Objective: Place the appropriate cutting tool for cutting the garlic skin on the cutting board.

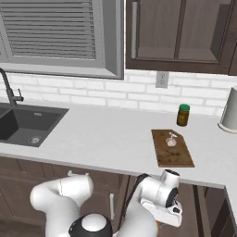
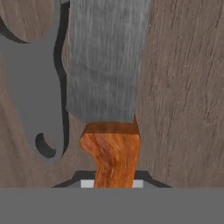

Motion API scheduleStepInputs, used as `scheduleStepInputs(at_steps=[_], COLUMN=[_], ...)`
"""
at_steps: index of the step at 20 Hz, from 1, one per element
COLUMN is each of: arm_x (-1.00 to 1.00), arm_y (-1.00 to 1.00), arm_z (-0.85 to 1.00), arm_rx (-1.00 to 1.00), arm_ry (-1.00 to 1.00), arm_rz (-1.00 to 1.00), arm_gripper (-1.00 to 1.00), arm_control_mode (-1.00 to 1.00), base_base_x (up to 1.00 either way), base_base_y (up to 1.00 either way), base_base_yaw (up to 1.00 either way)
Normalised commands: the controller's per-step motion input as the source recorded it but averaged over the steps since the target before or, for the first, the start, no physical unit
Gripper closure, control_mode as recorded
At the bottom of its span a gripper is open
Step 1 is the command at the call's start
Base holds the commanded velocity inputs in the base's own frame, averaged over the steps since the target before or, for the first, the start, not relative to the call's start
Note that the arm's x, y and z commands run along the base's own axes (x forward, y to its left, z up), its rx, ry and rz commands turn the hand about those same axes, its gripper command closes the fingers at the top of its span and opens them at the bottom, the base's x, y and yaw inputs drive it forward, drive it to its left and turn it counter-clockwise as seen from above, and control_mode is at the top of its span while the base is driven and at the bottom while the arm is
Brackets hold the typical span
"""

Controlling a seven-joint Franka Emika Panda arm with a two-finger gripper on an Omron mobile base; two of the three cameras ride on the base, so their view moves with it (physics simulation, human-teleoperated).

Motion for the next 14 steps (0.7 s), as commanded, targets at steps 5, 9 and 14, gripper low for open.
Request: scheduleStepInputs(at_steps=[5,9,14], arm_x=[-0.55,-0.65,-0.65], arm_y=[0.0,0.03,0.11], arm_z=[1.0,1.0,1.0], arm_rx=[0.0,0.0,0.0], arm_ry=[0.01,0.06,0.03], arm_rz=[0.09,0.21,0.29], arm_gripper=[1.0,1.0,1.0], arm_control_mode=[-1.0,-1.0,-1.0], base_base_x=[0.0,0.0,0.0], base_base_y=[0.0,0.0,0.0], base_base_yaw=[0.0,0.0,0.0])
